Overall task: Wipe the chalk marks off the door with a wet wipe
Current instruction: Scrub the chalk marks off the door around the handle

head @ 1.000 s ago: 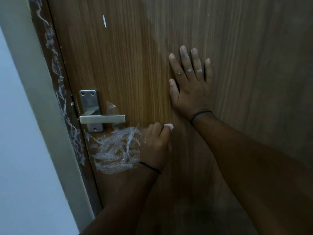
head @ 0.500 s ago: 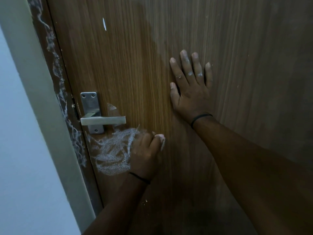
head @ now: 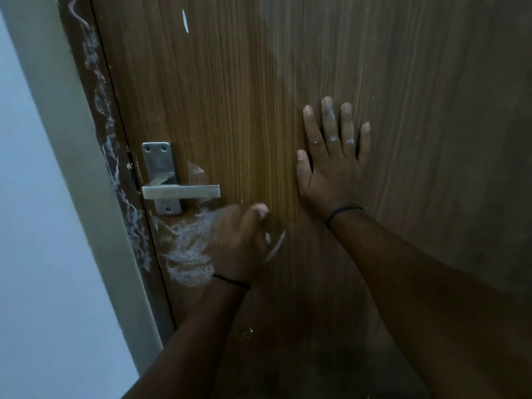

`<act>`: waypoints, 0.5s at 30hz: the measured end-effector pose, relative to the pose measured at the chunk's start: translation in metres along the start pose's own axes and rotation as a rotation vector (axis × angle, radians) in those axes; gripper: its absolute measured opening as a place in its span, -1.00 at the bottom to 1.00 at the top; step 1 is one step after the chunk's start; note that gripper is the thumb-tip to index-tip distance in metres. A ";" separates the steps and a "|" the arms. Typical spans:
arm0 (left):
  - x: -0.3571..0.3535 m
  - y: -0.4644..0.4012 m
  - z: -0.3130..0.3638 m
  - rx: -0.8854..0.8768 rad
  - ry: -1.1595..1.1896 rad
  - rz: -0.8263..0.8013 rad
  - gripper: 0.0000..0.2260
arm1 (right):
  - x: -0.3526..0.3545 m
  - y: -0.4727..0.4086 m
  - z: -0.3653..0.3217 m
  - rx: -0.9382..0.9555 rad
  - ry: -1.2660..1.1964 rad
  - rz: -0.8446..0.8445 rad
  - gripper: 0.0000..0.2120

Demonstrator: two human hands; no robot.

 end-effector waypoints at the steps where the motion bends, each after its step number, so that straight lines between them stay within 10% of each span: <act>1: 0.005 -0.006 -0.008 0.052 0.013 0.044 -0.98 | 0.000 0.000 -0.001 0.001 -0.003 0.009 -0.45; 7: -0.022 0.023 0.038 -0.190 0.008 -0.159 -0.95 | 0.001 -0.001 -0.001 -0.012 0.027 0.014 -0.46; 15: -0.014 -0.004 0.025 -0.127 0.001 -0.044 -0.98 | 0.001 -0.001 -0.002 -0.008 0.030 0.023 -0.46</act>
Point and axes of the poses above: each hand's wrist, its own y-axis away from the middle knuckle, its own x-axis out of the back of the hand, z = x × y, the point moved 7 cm from there along -y, towards the middle knuckle, and after that the axes turned 3 degrees about y, right-handed, at the moved point
